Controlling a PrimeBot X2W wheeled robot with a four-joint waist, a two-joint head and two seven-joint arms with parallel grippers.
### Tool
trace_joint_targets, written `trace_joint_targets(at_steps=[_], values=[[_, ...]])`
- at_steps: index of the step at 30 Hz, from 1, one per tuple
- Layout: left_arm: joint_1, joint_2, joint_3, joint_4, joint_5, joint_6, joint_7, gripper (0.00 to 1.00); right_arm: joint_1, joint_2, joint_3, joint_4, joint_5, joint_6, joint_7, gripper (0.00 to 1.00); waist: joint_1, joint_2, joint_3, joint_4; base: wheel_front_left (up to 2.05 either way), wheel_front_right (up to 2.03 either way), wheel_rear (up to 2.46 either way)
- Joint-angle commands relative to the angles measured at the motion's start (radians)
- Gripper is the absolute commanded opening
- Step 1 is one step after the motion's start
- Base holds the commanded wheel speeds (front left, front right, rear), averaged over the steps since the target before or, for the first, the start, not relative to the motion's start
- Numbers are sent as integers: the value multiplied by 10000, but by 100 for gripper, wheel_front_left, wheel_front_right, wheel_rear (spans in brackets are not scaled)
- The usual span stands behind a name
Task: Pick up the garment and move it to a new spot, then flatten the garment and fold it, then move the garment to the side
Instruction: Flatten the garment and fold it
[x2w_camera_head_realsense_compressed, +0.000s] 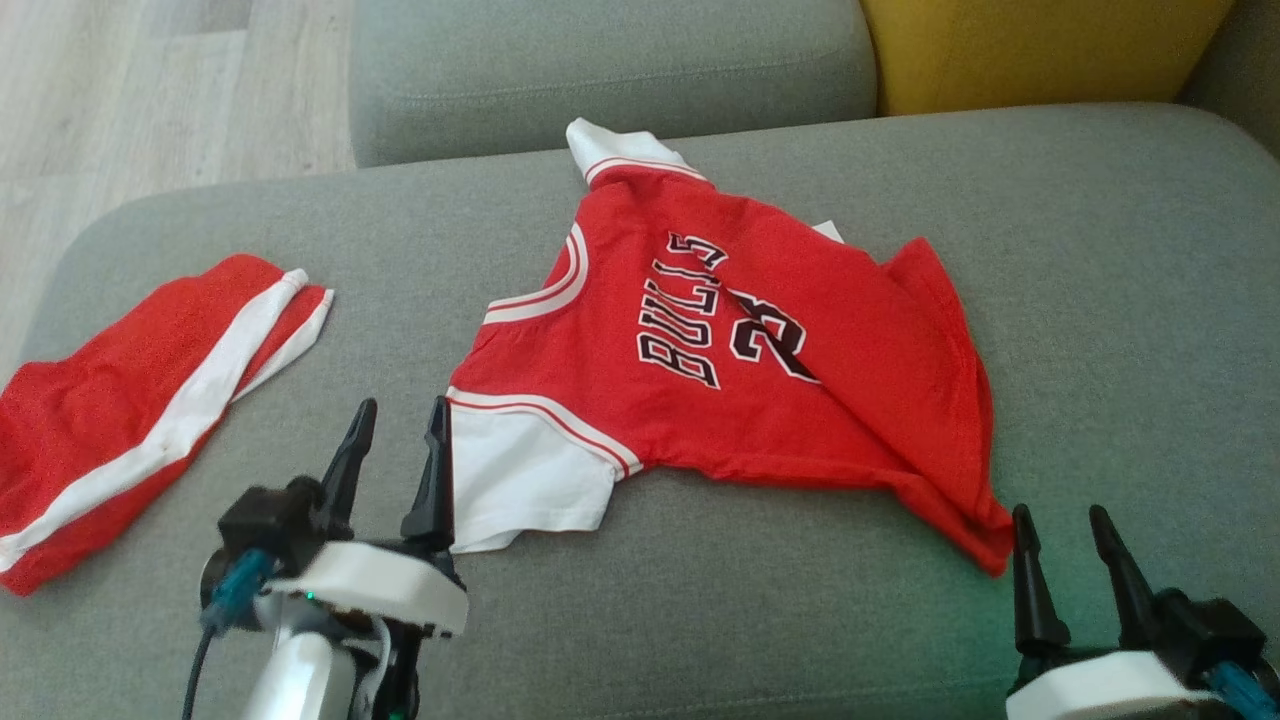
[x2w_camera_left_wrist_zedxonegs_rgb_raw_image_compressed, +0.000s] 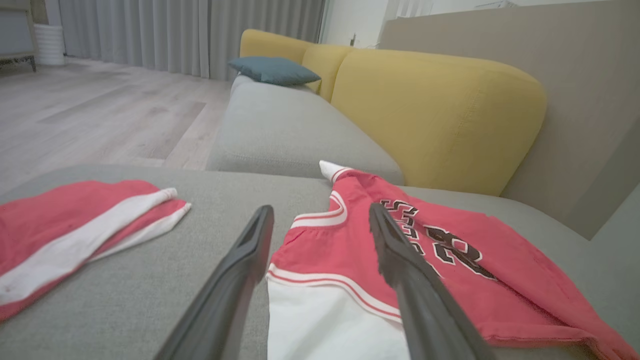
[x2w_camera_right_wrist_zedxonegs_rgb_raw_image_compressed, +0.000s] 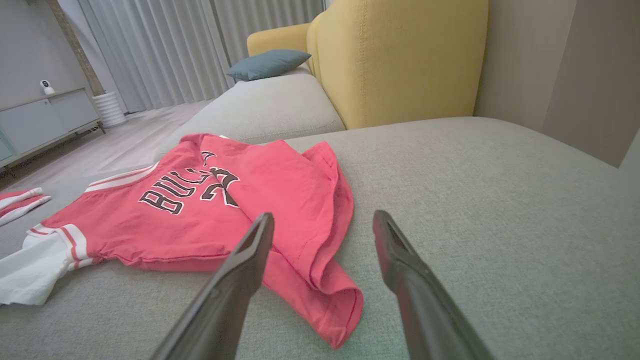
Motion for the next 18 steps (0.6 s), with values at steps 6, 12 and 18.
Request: trace_joint_targets(at_steps=[6,12,18], values=[[507,-48,483,-1791,618,-63,-122,100,-71,-74,305,-972,12,37,-198,100,0,-1,-81,138,0,0,0],[1204,-59,270,-2298,619,209,-122,100,167,-74,329,-1287,-18,37,-202,100,0,-1,-81,253,0,0,0],[1131,-60,238,-2115,455,200,-122,100,188,-74,65,-924,27,37,-203,100,0,-1,-20,282,0,0,0]])
